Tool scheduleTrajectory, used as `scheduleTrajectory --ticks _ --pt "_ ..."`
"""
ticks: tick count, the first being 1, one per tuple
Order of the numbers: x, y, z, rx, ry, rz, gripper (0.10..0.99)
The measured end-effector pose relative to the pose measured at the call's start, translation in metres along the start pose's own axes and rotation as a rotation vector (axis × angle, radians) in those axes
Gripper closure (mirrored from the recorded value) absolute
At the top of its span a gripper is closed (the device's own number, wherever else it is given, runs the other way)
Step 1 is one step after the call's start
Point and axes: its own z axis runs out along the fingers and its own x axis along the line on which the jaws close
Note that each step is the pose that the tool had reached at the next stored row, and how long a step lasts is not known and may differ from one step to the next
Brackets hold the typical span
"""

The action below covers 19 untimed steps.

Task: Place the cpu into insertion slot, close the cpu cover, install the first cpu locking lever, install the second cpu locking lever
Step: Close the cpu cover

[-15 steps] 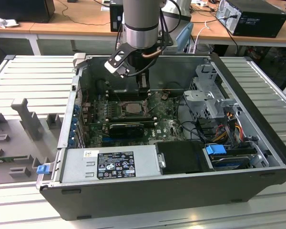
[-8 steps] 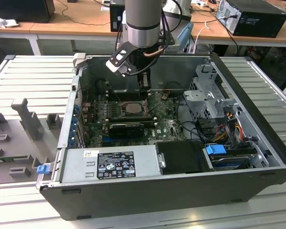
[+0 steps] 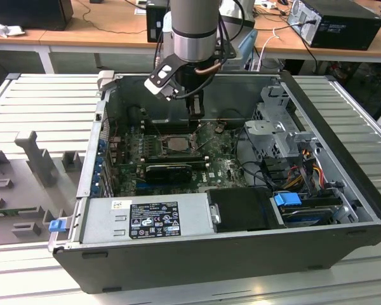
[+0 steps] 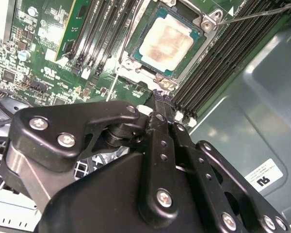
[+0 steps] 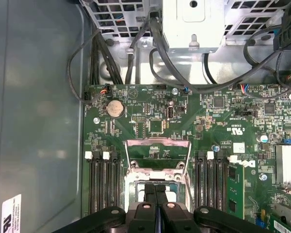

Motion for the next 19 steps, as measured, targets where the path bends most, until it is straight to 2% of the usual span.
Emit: scheduleTrajectory --ticks 12,19 --pt "0.0011 0.0011 -0.0009 0.0 0.0001 -0.001 0.98" --pt "0.0019 0.0057 -0.0005 0.0 0.0003 -0.002 0.98"
